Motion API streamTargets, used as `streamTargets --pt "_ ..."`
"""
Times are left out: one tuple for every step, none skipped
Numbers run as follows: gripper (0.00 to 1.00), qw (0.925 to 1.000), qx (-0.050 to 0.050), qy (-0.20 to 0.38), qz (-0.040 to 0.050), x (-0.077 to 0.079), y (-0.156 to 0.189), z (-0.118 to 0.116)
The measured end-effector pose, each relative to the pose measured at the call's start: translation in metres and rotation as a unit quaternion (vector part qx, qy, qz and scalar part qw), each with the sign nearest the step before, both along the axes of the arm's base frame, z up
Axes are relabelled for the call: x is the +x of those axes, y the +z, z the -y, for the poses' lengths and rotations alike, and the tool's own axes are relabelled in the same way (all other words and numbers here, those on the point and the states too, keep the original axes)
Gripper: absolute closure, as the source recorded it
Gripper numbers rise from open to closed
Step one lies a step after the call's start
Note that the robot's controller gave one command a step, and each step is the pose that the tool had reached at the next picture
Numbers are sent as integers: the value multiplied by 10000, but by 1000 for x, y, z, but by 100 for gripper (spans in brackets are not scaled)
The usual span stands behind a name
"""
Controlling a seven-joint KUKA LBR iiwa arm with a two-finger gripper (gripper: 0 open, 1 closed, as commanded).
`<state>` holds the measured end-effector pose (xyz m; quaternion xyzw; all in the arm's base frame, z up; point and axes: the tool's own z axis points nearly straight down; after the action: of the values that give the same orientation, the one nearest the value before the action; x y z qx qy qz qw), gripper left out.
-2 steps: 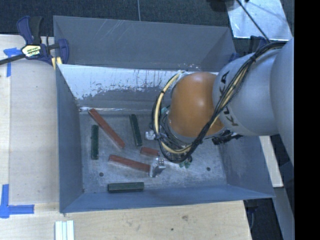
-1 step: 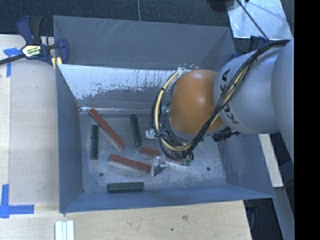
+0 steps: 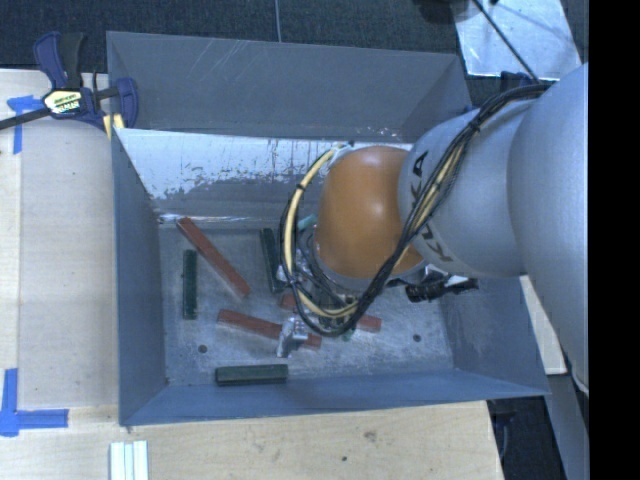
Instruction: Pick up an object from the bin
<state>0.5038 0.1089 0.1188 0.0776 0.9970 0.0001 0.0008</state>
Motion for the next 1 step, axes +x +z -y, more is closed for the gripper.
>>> streamTargets --pt "0 9988 13 479 142 5 -41 -9"
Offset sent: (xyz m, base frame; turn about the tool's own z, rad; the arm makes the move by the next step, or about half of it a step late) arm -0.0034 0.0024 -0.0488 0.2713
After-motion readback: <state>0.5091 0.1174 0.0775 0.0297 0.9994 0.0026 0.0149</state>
